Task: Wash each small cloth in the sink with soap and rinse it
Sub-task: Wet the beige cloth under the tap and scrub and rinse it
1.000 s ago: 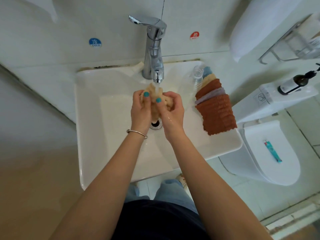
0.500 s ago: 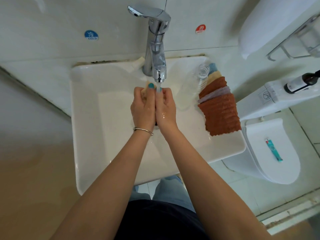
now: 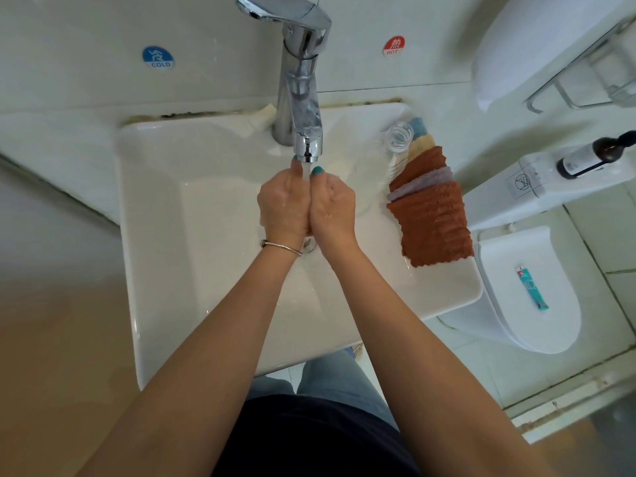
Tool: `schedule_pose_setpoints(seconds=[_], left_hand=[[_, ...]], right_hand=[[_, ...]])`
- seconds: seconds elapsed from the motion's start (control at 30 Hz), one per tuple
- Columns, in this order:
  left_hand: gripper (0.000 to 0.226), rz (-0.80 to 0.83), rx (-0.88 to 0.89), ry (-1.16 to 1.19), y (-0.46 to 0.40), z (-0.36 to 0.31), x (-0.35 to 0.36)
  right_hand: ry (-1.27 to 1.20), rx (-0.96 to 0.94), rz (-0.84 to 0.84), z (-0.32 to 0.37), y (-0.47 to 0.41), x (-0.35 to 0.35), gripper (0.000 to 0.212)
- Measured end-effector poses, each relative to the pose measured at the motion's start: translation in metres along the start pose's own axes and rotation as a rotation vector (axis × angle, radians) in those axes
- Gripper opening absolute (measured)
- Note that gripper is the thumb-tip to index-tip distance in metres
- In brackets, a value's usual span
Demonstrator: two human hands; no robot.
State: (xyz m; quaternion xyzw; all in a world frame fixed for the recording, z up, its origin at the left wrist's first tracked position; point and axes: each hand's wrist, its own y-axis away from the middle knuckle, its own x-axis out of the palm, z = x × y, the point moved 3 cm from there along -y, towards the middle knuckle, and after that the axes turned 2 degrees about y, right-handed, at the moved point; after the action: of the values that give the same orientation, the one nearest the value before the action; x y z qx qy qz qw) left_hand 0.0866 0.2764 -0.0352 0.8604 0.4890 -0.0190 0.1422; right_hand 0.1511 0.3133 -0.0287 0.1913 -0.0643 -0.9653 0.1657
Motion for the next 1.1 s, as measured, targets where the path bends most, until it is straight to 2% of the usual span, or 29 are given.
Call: schedule_pose_setpoints(seconds=[0.1, 0.2, 0.27, 0.37, 0.43, 0.57, 0.73, 0.83, 1.1], left_hand=[[0.042, 0.054, -0.047, 0.123, 0.004, 0.008, -0.008], [0.035, 0.141, -0.131, 0.206, 0.005, 0.013, -0.016], [0.025, 0.14, -0.106, 0.246, 0.007, 0.01, -0.02], [0.027, 0.131, -0.047, 0.227, 0.009, 0.008, -0.023], [0.026, 0.134, -0.041, 0.227, 0.009, 0.008, -0.027], [0.02, 0.148, -0.067, 0.299, 0.006, 0.011, -0.031], [0.019, 0.178, -0.14, 0.403, 0.011, 0.013, -0.028], [0.016, 0.208, -0.188, 0.447, 0.008, 0.016, -0.032], [0.036, 0.162, -0.185, 0.5, 0.004, 0.026, -0.035]], right_hand=[[-0.052, 0.003, 0.076, 0.0, 0.009, 0.0, 0.037], [-0.226, 0.048, 0.174, -0.001, 0.013, 0.002, 0.024], [-0.302, 0.11, 0.163, -0.007, 0.014, 0.002, 0.013], [-0.501, 0.258, 0.113, -0.018, 0.017, -0.001, 0.024], [-0.647, 0.295, 0.057, -0.02, 0.018, -0.009, 0.014], [-0.514, 0.181, 0.054, -0.018, 0.018, -0.017, 0.018], [-0.473, 0.111, 0.077, -0.012, 0.024, -0.014, 0.011], [-0.45, 0.06, 0.058, -0.01, 0.025, -0.013, 0.014], [-0.42, 0.047, 0.035, -0.007, 0.027, -0.003, 0.022]])
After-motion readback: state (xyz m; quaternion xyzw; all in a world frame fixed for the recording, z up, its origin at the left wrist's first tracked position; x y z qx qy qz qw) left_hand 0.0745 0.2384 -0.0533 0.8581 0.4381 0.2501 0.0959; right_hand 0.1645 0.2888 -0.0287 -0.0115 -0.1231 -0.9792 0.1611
